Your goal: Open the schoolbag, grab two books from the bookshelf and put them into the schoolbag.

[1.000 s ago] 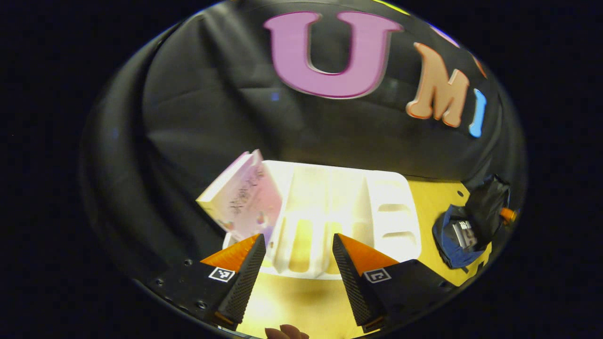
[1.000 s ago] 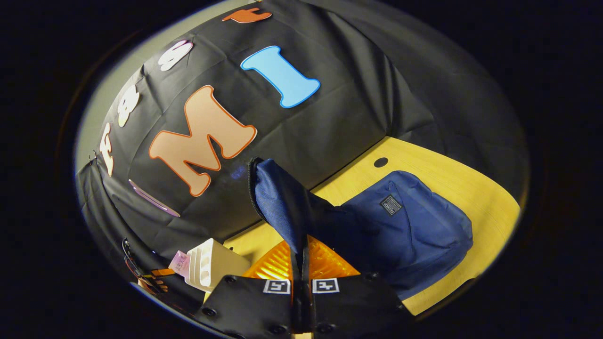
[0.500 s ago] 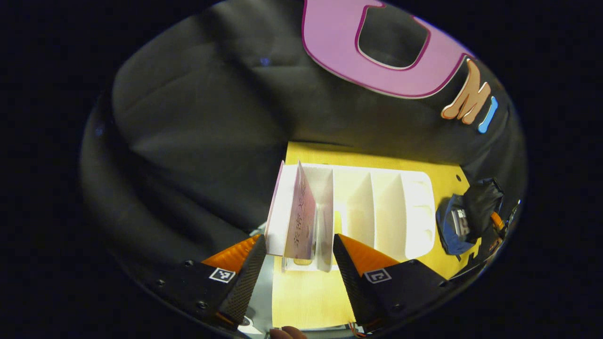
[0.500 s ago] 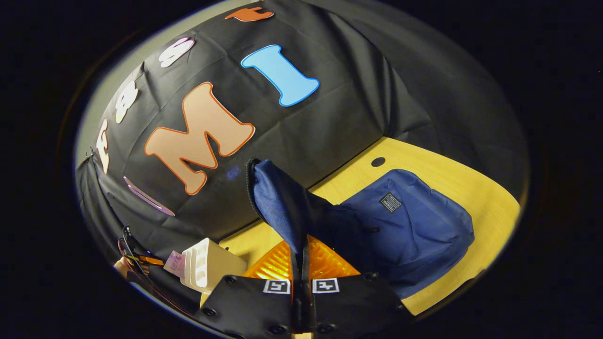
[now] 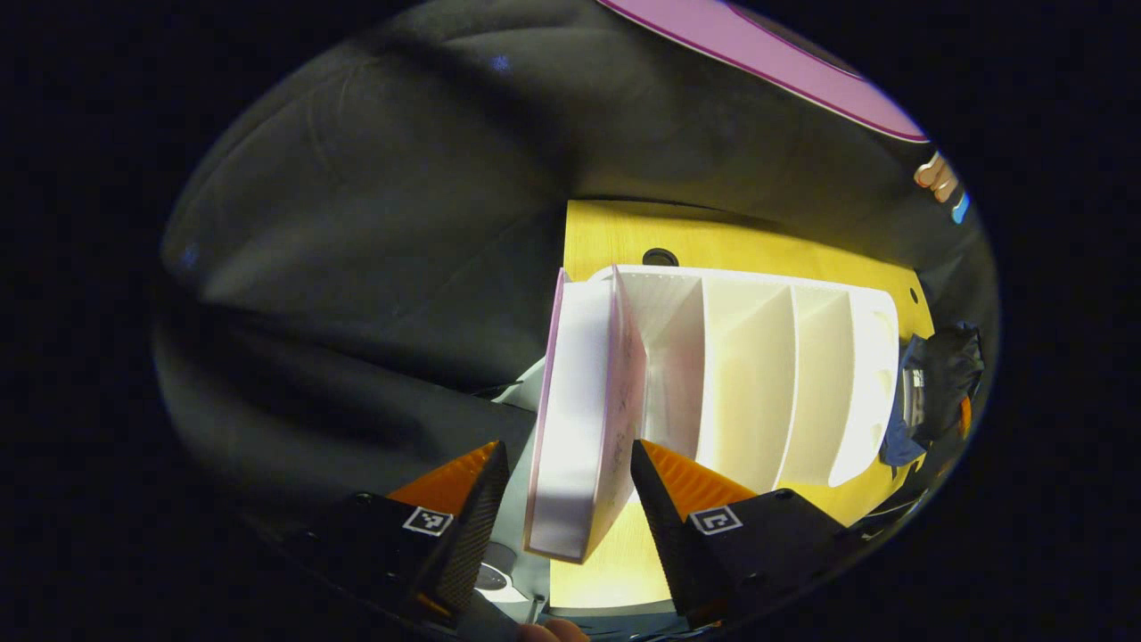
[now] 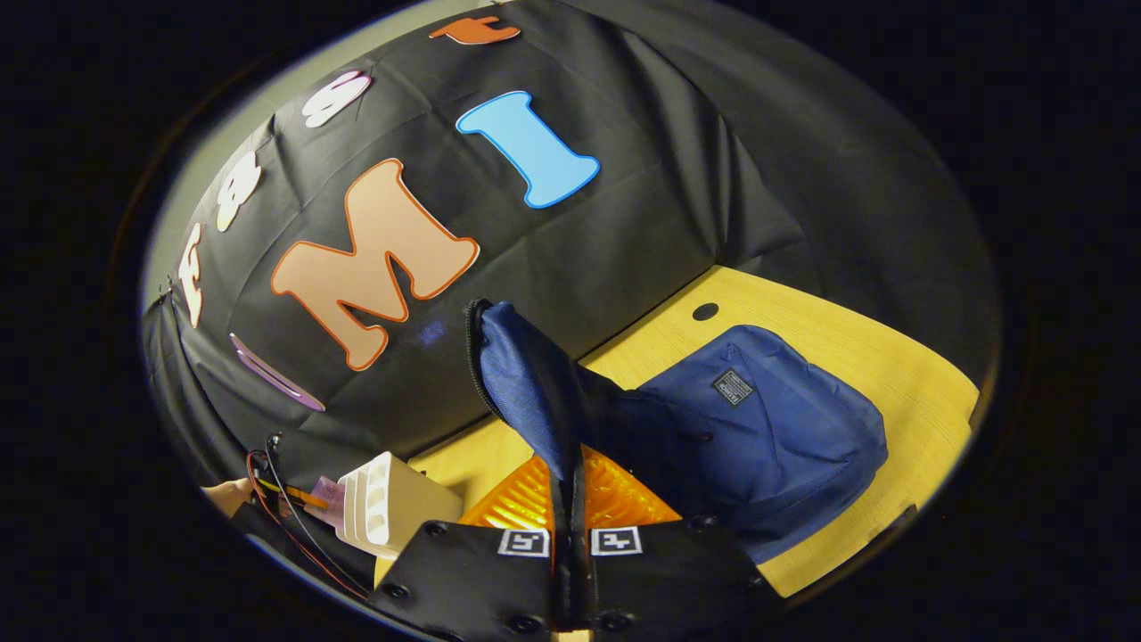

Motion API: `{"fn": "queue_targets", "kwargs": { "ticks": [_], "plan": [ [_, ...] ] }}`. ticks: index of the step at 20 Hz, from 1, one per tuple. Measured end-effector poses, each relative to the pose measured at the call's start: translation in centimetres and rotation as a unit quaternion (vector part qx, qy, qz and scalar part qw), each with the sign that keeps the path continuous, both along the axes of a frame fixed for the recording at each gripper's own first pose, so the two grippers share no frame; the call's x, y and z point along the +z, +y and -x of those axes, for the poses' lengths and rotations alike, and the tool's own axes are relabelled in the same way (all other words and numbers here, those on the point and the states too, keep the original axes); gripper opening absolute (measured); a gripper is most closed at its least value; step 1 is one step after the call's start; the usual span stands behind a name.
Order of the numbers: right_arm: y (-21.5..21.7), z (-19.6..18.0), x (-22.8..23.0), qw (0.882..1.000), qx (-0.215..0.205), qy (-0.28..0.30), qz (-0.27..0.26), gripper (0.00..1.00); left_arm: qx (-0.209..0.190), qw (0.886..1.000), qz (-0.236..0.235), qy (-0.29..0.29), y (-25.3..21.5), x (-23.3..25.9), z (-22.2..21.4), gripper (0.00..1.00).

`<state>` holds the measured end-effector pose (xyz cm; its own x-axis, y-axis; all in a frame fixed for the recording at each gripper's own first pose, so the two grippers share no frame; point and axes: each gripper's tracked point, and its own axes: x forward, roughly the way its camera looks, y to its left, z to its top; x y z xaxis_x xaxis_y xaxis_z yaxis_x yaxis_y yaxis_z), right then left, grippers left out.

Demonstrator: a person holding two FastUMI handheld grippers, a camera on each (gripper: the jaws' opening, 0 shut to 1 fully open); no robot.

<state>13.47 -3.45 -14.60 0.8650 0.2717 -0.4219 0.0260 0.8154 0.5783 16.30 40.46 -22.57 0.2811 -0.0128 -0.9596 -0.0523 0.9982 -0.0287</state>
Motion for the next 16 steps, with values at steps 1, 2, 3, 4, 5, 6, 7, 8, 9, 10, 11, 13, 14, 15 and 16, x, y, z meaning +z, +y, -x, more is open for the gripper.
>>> {"fn": "queue_targets", "kwargs": {
  "ticks": [1, 2, 3, 4, 5, 6, 7, 8, 9, 10, 11, 13, 14, 15, 16],
  "plan": [
    [-0.1, 0.1, -0.1, 1.000, 0.001, 0.000, 0.001, 0.03, -0.001, 1.000, 0.002, 0.005, -0.1, -0.3, -0.1, 0.81],
    [0.0, 0.0, -0.1, 1.000, 0.001, 0.001, 0.001, 0.03, -0.001, 1.000, 0.003, 0.009, -0.2, -0.6, -0.1, 0.80],
    [0.0, -0.1, 0.0, 1.000, 0.001, 0.001, 0.002, 0.03, 0.002, 1.000, -0.005, 0.012, 0.1, -1.0, -0.3, 0.80],
    [0.0, 0.0, -0.1, 1.000, 0.002, 0.001, 0.002, 0.03, 0.007, 1.000, 0.001, 0.018, 0.0, -1.2, -0.2, 0.80],
    [0.1, 0.0, -0.1, 1.000, 0.003, 0.002, 0.002, 0.03, 0.009, 0.999, 0.017, 0.027, -0.7, -1.1, -0.2, 0.77],
    [0.1, 0.0, -0.1, 1.000, 0.003, 0.001, 0.002, 0.03, 0.017, 0.999, 0.027, 0.029, -1.0, -1.3, -0.2, 0.68],
    [0.0, -0.1, -0.1, 1.000, 0.003, 0.001, 0.003, 0.03, 0.018, 0.998, 0.047, 0.033, -1.7, -1.1, -0.2, 0.58],
    [0.0, -0.1, 0.0, 1.000, 0.003, 0.001, 0.002, 0.03, 0.021, 0.997, 0.073, 0.033, -2.5, -0.9, -0.6, 0.50],
    [0.0, -0.2, 0.1, 1.000, 0.003, 0.001, 0.002, 0.03, 0.027, 0.997, 0.068, 0.032, -2.5, -0.9, -0.7, 0.42],
    [-0.1, -0.1, 0.0, 1.000, 0.003, 0.001, 0.003, 0.03, 0.019, 0.997, 0.068, 0.042, -2.6, -1.0, -0.1, 0.34],
    [-0.1, 0.0, 0.0, 1.000, 0.004, 0.000, 0.005, 0.03, 0.011, 0.997, 0.062, 0.040, -2.4, -1.0, 0.0, 0.32],
    [0.0, -0.1, 0.0, 1.000, 0.006, -0.001, 0.007, 0.03, 0.011, 0.997, 0.059, 0.044, -2.7, -1.0, -0.1, 0.26],
    [0.0, -0.1, 0.0, 1.000, 0.006, 0.000, 0.006, 0.03, 0.009, 0.997, 0.059, 0.041, -2.7, -1.0, -0.1, 0.28],
    [0.0, -0.1, 0.0, 1.000, 0.005, 0.000, 0.004, 0.03, 0.007, 0.998, 0.056, 0.038, -2.5, -0.8, -0.4, 0.27],
    [0.0, -0.2, 0.1, 1.000, 0.005, 0.000, 0.002, 0.03, 0.005, 0.998, 0.052, 0.030, -2.6, -0.8, -0.7, 0.26]
  ]
}}
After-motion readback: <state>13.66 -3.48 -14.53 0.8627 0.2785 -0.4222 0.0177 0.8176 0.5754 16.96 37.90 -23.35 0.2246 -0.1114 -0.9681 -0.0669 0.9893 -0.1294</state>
